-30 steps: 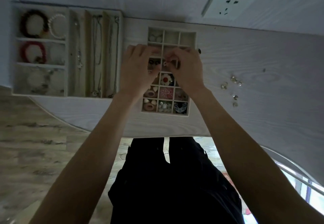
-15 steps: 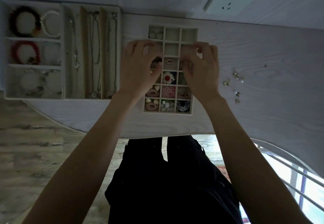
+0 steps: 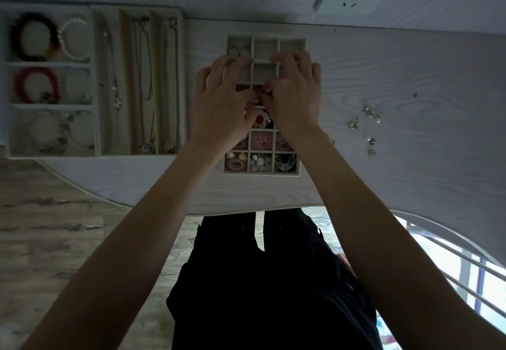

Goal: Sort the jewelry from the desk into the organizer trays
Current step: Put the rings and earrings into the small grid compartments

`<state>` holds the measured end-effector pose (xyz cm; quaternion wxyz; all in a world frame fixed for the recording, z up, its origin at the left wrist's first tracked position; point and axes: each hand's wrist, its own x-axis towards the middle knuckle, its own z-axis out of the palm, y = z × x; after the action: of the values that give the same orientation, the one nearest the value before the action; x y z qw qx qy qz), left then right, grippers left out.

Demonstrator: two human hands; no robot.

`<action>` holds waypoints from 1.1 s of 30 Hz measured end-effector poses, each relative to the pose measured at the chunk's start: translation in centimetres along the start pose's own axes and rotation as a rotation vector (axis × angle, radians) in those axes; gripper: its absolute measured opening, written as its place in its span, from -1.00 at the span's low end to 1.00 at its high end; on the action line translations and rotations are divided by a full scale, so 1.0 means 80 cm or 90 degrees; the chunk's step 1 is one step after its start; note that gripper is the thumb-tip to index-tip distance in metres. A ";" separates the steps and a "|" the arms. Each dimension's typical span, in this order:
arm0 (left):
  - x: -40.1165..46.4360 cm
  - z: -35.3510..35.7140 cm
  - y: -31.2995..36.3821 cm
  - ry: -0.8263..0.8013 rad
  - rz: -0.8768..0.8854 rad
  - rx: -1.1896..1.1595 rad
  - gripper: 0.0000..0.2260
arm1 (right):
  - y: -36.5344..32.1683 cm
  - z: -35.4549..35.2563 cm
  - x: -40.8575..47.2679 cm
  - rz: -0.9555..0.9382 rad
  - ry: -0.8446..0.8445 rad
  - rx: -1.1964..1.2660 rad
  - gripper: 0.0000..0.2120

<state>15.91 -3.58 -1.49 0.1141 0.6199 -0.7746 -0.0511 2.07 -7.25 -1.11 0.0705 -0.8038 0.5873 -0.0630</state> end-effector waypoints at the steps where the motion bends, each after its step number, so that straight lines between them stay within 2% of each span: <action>1: 0.000 -0.001 0.001 0.000 -0.002 -0.002 -0.81 | -0.001 0.000 0.001 0.010 0.011 -0.003 -0.85; 3: 0.000 -0.003 0.001 -0.002 -0.006 0.001 -0.81 | 0.001 0.001 -0.001 0.041 0.039 0.024 -0.88; 7: 0.001 -0.001 0.002 -0.032 0.001 0.031 -0.74 | 0.006 0.001 -0.011 0.101 0.015 0.089 -0.89; 15: 0.006 -0.002 0.002 -0.036 0.027 0.044 -0.73 | 0.008 0.007 -0.015 0.090 0.063 0.130 -0.91; 19: 0.007 -0.001 0.005 -0.044 0.055 0.086 -0.71 | 0.011 0.003 -0.014 0.020 0.134 0.053 -0.92; 22: 0.011 -0.003 0.004 -0.056 0.067 0.100 -0.66 | 0.018 -0.009 -0.015 -0.014 0.172 0.103 -0.89; 24: 0.012 -0.004 0.003 -0.064 0.069 0.111 -0.65 | 0.018 -0.013 -0.016 -0.052 0.134 0.112 -0.86; 28: 0.012 -0.003 0.003 -0.045 0.073 0.117 -0.76 | 0.018 -0.007 -0.014 -0.082 0.018 0.092 -0.79; 33: 0.008 -0.003 0.003 -0.052 0.071 0.108 -0.72 | 0.030 -0.004 -0.018 -0.071 -0.012 0.062 -0.78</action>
<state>15.60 -4.14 -1.17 0.0326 0.5810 -0.8133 -0.0043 -0.67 -6.62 -1.30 0.1118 -0.8313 0.5372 -0.0879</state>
